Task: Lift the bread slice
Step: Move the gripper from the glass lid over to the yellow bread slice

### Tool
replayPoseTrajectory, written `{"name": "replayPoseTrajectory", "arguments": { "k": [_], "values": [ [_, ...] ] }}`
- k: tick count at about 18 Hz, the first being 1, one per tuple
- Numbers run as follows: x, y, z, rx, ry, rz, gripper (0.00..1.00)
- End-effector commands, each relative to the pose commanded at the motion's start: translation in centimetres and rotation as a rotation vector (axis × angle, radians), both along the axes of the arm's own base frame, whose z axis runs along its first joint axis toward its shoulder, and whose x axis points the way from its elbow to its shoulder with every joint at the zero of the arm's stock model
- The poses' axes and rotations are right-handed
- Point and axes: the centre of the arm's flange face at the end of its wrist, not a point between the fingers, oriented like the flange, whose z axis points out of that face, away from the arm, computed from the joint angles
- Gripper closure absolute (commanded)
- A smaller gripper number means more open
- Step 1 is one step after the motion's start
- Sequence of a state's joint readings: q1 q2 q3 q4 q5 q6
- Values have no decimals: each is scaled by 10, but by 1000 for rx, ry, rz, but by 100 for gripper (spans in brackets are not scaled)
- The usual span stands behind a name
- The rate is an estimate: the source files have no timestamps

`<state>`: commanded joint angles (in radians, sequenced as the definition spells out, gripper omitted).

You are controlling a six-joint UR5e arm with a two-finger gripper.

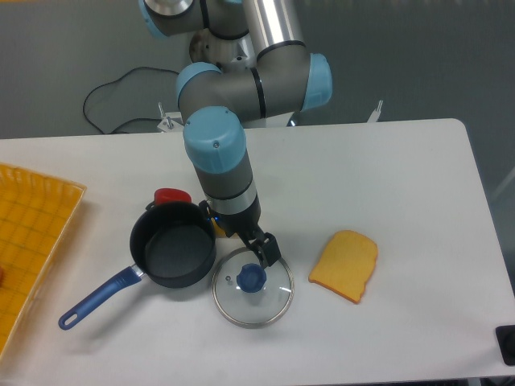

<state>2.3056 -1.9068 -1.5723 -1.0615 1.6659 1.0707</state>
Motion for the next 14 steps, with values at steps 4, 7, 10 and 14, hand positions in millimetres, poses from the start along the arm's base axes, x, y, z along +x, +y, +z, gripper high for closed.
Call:
{"name": "replayPoseTrajectory", "arguments": {
  "k": [4, 7, 10, 14],
  "values": [
    [2, -1, -2, -4, -4, 0, 0],
    [4, 2, -5, -2, -11, -3, 0],
    [2, -2, -14, -7, -28, 2, 0],
    [-3, -6, -21, -31, -30, 21, 0]
  ]
}}
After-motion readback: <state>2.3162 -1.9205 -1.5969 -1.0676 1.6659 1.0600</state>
